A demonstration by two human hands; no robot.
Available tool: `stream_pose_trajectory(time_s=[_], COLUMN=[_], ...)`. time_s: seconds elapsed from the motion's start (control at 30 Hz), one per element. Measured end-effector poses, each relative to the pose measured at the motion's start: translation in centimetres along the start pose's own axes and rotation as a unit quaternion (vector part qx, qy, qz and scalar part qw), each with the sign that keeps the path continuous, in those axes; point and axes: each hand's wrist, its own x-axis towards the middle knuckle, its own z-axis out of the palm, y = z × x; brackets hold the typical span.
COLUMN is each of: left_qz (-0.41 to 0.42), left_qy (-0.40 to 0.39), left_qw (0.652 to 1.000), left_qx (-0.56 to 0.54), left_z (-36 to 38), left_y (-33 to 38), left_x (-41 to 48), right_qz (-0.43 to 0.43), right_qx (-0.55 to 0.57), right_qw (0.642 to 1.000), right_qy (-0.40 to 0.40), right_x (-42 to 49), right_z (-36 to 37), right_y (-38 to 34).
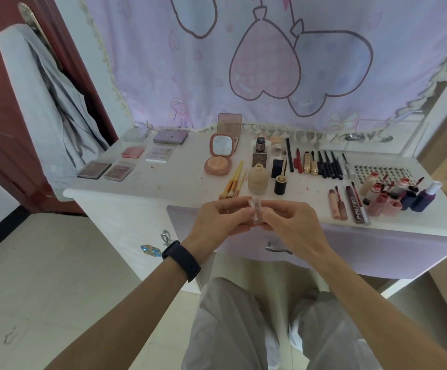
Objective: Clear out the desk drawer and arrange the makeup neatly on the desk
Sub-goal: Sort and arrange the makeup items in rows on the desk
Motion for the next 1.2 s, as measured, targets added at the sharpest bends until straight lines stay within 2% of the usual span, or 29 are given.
stream_pose_trajectory(time_s=[0.1,0.23,0.37,0.47,0.53,0.57,0.63,0.7,0.8,0.9,1.1,1.13,1.2], left_qz=[-0.046,-0.106,-0.123,-0.107,-0.068,-0.042,0.019,0.080,0.137,0.156,0.178,0.173,0.145], left_qy=[-0.020,-0.053,-0.052,-0.048,-0.042,-0.035,-0.016,-0.006,-0.007,0.016,0.058,0.067,0.093], left_qw=[0.996,0.972,0.968,0.985,0.996,0.984,0.937,0.898,0.855,0.839,0.834,0.839,0.861], left_qx=[-0.076,-0.205,-0.211,-0.127,0.050,0.167,0.350,0.433,0.500,0.520,0.520,0.512,0.478], left_z=[-0.4,-2.1,-3.6,-4.0,-4.1,-4.1,-4.0,-3.9,-4.0,-4.2,-4.8,-5.1,-5.7], left_y=[-0.4,-0.8,-1.4,-1.4,-1.1,-1.0,-0.9,-0.7,-0.7,-0.9,-1.2,-1.2,-1.0], left_x=[0.1,0.2,0.3,0.2,0.1,0.1,0.2,0.0,0.0,0.0,0.1,0.2,0.9], right_qz=[0.033,0.133,0.182,0.196,0.204,0.206,0.207,0.201,0.187,0.175,0.144,0.128,0.046], right_qx=[0.015,0.155,0.215,0.223,0.227,0.227,0.221,0.223,0.223,0.220,0.198,0.172,0.024], right_qw=[0.999,0.979,0.960,0.955,0.952,0.951,0.953,0.954,0.956,0.959,0.967,0.974,0.998], right_qy=[0.020,0.024,-0.001,-0.004,-0.017,-0.023,-0.027,-0.030,-0.036,-0.041,-0.072,-0.067,-0.033], right_x=[0.1,0.3,0.2,0.0,-0.1,-0.2,-0.3,-0.3,-0.4,-0.4,0.0,0.1,0.1], right_z=[0.3,0.5,1.1,1.8,2.2,2.4,2.9,3.3,3.7,3.8,4.3,4.3,4.2], right_y=[0.1,-0.6,-0.8,-0.6,-0.5,-0.4,-0.3,-0.2,-0.1,0.1,0.5,0.8,1.8])
